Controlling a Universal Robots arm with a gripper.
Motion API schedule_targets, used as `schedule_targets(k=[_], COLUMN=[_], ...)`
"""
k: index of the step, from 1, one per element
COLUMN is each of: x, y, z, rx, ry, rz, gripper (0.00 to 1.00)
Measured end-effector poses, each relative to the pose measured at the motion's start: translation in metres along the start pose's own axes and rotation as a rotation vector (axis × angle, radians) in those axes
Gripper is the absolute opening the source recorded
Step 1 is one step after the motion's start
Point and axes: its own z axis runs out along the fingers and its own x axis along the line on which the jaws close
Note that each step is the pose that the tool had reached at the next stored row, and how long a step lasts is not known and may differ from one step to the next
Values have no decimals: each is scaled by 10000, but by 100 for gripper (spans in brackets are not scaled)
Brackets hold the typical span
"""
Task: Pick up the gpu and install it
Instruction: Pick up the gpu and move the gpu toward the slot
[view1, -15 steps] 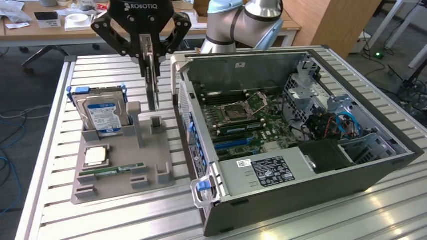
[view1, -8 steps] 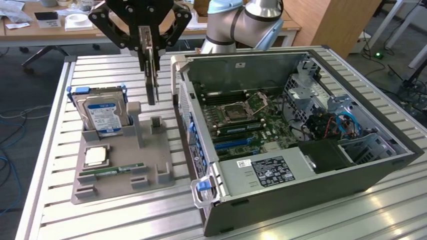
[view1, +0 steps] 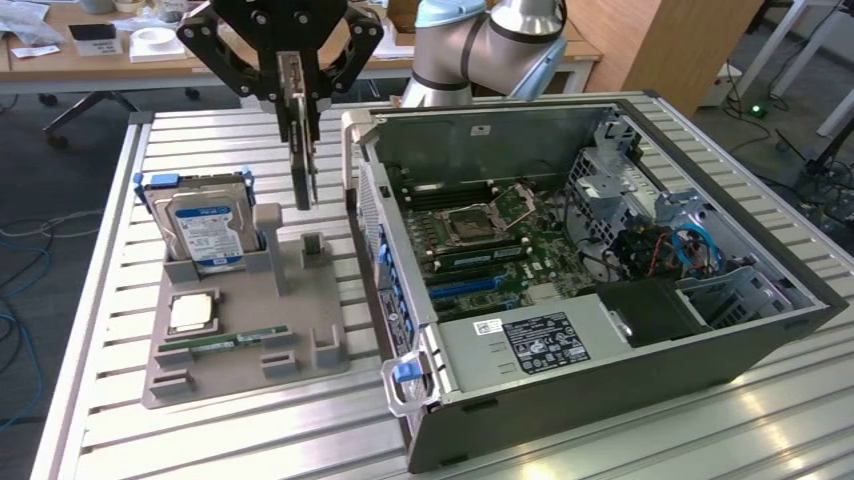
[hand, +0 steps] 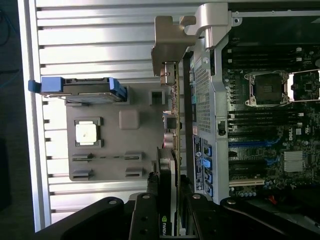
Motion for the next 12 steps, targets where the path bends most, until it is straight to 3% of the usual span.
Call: schedule_targets(k=[5, 12], x=[-53, -218], y=[4, 16], z=[3, 7], rx=[-3, -12], ry=[-1, -1], rz=[0, 0], gripper=[27, 27])
